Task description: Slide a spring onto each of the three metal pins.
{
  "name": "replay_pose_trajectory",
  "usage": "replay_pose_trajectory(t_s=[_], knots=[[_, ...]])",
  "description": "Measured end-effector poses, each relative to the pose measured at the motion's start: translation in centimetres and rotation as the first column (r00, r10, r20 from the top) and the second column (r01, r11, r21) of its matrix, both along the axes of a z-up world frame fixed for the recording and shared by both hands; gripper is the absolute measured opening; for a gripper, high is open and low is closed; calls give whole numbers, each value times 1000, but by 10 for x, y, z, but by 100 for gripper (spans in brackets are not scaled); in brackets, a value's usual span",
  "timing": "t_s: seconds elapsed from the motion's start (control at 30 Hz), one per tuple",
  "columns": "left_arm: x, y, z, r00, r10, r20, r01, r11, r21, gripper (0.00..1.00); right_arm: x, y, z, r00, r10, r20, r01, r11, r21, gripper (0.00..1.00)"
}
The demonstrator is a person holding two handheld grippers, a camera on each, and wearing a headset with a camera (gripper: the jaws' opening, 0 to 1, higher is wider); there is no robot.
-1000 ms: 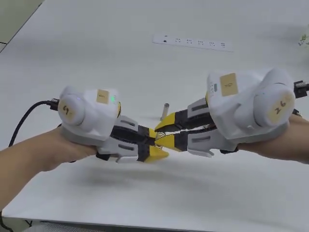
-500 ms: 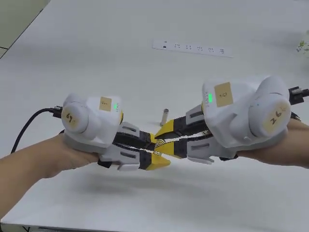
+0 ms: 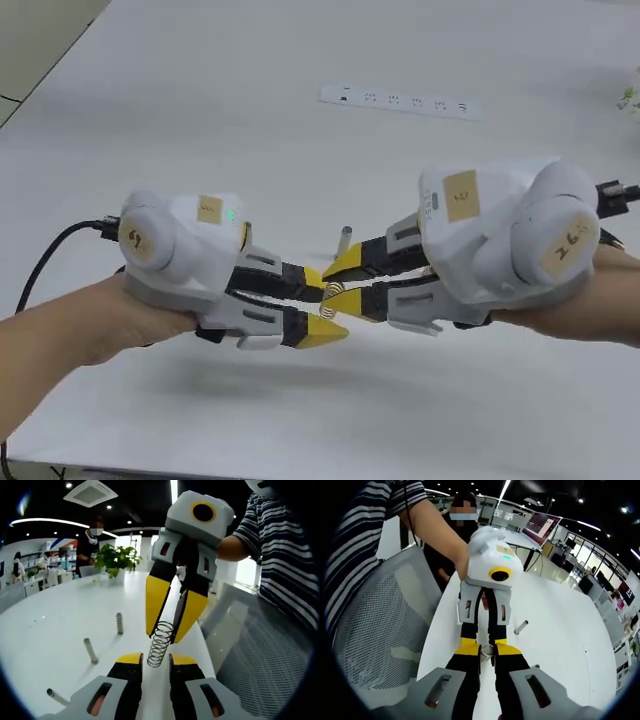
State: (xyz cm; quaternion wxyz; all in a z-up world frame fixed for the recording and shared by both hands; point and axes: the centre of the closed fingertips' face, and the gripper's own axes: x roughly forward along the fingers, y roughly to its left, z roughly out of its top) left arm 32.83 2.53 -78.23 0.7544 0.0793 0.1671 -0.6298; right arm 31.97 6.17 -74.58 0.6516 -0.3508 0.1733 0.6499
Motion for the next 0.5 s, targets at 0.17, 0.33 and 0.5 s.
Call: replay_pose_trajectory(t_s=[0.17, 0.33, 0.5], knots=[[3, 6, 1, 1000, 19, 5, -19, 1000, -3, 16, 1, -1, 0, 1000, -6, 5, 6, 1000, 4, 7], [6, 12, 4, 999, 44, 3, -44, 999, -15, 19, 1, 0, 0, 1000, -7, 9, 7, 1000, 5, 7], [7, 17, 4, 998, 59, 3, -59, 998, -13, 21, 1, -1, 0, 1000, -9, 13, 9, 1000, 2, 7]])
